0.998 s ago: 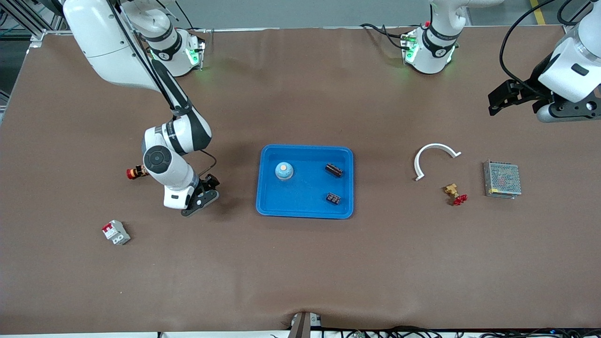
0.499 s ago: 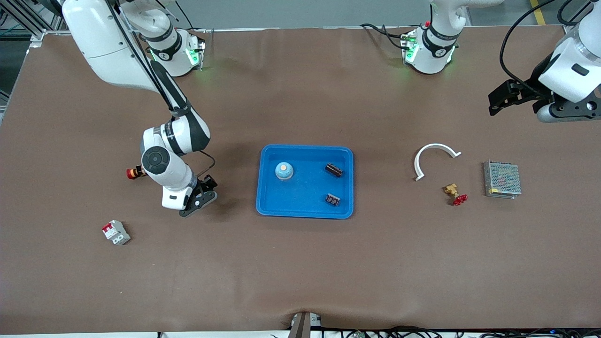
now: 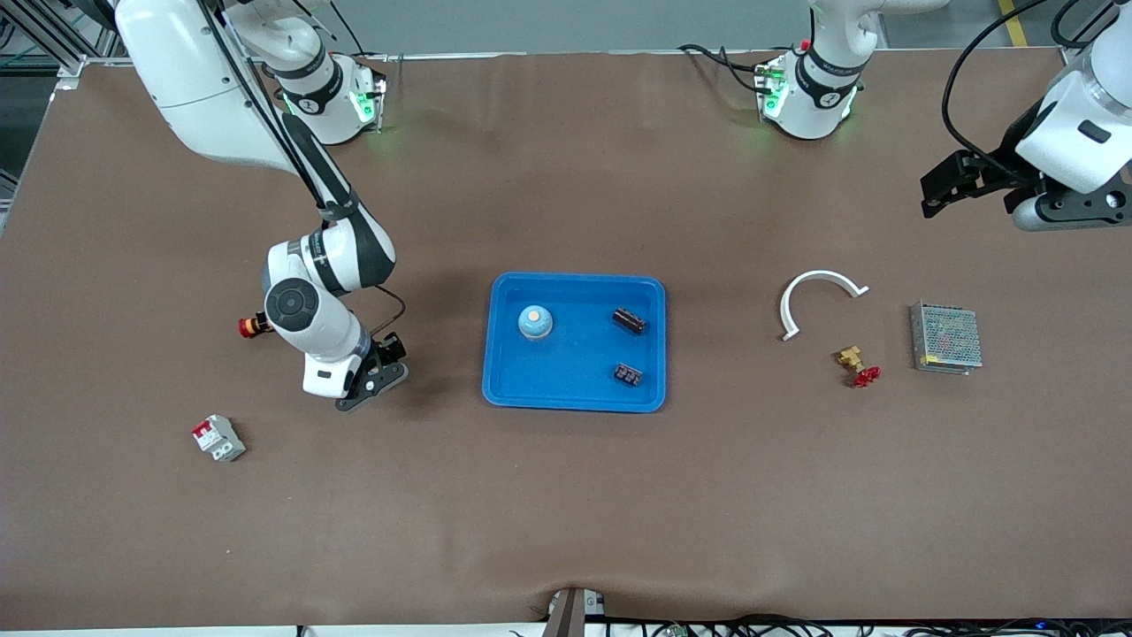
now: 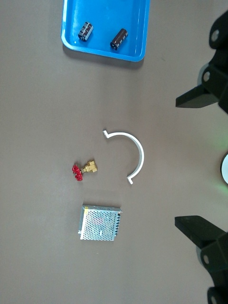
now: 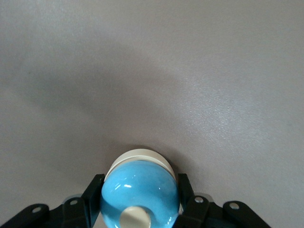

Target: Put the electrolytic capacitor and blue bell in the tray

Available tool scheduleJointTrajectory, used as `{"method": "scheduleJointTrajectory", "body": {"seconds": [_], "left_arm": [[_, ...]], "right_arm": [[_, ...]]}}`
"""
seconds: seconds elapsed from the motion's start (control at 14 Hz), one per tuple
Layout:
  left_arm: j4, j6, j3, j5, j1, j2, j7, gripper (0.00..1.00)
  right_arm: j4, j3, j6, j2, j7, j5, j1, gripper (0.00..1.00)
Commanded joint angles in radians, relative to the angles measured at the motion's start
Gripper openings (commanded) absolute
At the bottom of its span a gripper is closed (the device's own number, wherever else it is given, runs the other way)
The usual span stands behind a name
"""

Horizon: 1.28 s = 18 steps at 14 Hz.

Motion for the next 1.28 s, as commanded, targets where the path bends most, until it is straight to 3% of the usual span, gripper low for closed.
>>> {"method": "scheduleJointTrajectory", "body": {"seconds": [0.0,0.14,0.36,0.71,1.21], "left_arm": [[0.002,-0.009,-0.004,-0.002,0.003,-0.007,0.007,1.00],[0.002,-0.007,-0.004,-0.002,0.001,-0.007,0.006,1.00],[0.002,-0.005,-0.004,-0.002,0.001,-0.005,0.003,1.00],[0.004,-0.005,-0.004,-0.002,0.001,-0.005,0.000,1.00],[0.002,-0.005,-0.004,-0.002,-0.002,-0.005,-0.002,1.00]], "right_arm": [[0.095,0.023,-0.145,-0.016,0.134,-0.012,0.009,0.57],[0.170,0.046,-0.217,-0.013,0.281,0.031,0.035,0.57],[0.221,0.046,-0.219,-0.007,0.454,0.085,0.107,0.57],[0.305,0.044,-0.217,0.039,0.770,0.097,0.216,0.58],[0.416,0.044,-0.205,0.149,0.941,0.088,0.288,0.59]]}}
